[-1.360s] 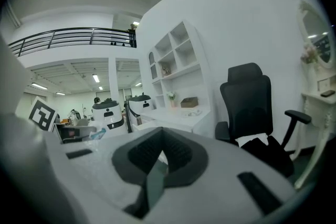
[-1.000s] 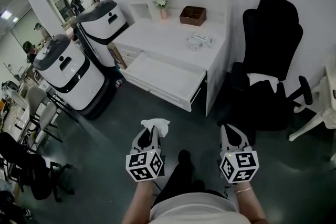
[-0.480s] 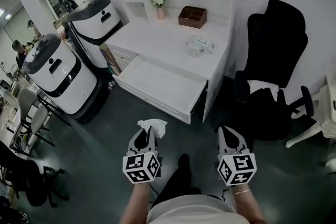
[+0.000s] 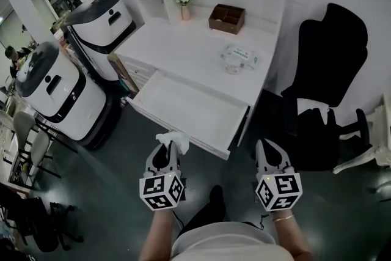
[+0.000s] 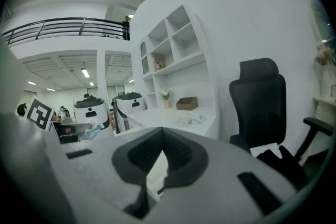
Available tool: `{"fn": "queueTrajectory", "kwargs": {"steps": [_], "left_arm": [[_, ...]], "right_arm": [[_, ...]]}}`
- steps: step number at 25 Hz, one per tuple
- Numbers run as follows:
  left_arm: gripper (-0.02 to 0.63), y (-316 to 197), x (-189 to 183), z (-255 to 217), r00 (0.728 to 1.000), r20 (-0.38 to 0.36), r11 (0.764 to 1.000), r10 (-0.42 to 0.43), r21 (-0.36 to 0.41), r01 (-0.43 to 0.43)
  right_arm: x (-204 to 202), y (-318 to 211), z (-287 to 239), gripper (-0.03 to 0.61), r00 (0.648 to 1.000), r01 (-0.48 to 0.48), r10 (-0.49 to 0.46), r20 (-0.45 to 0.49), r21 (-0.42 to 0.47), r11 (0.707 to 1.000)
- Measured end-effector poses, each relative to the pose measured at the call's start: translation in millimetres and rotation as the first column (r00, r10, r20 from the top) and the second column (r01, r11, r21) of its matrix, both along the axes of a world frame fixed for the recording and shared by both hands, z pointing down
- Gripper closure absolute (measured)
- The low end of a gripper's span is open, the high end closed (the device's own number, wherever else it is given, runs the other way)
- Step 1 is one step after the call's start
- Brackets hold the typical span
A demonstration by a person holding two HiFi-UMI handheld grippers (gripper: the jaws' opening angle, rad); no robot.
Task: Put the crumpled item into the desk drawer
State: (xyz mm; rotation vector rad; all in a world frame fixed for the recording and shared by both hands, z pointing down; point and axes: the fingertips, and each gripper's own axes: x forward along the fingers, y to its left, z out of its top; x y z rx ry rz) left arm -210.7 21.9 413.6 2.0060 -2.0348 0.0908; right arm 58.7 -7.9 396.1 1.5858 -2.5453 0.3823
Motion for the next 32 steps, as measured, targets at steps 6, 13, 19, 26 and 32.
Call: {"fn": "queueTrajectory", "kwargs": {"steps": [6, 13, 19, 26, 32], "left_arm": [[0.558, -46, -28, -9, 1.0, -0.02, 1.0, 0.013, 0.026, -0.013], [0.558, -78, -45, -19, 0.999, -0.025, 0.998, 0.048, 0.05, -0.047], [0.558, -102, -51, -25, 0.998, -0.023, 0.996, 0.061, 0.069, -0.059], [0.558, -128, -50, -25, 0.998, -0.033, 0.996, 0.062, 0.067, -0.06], [0.558, -150, -45, -30, 0.997, -0.015, 0.995, 0.071, 0.075, -0.07]], "right_arm": [[-19, -40, -7, 0.577, 0.999, -0.037, 0.037, -0.007, 0.008, 0.999], [-33, -59, -9, 0.577, 0.997, -0.069, 0.069, -0.024, 0.004, 0.998], [-31, -73, -10, 0.577, 0.995, -0.096, 0.097, -0.037, 0.005, 0.995], [-21, -93, -8, 0.577, 0.991, -0.127, 0.127, -0.033, 0.002, 0.992], [-17, -113, -7, 0.577, 0.991, -0.132, 0.132, -0.022, 0.006, 0.991]]}}
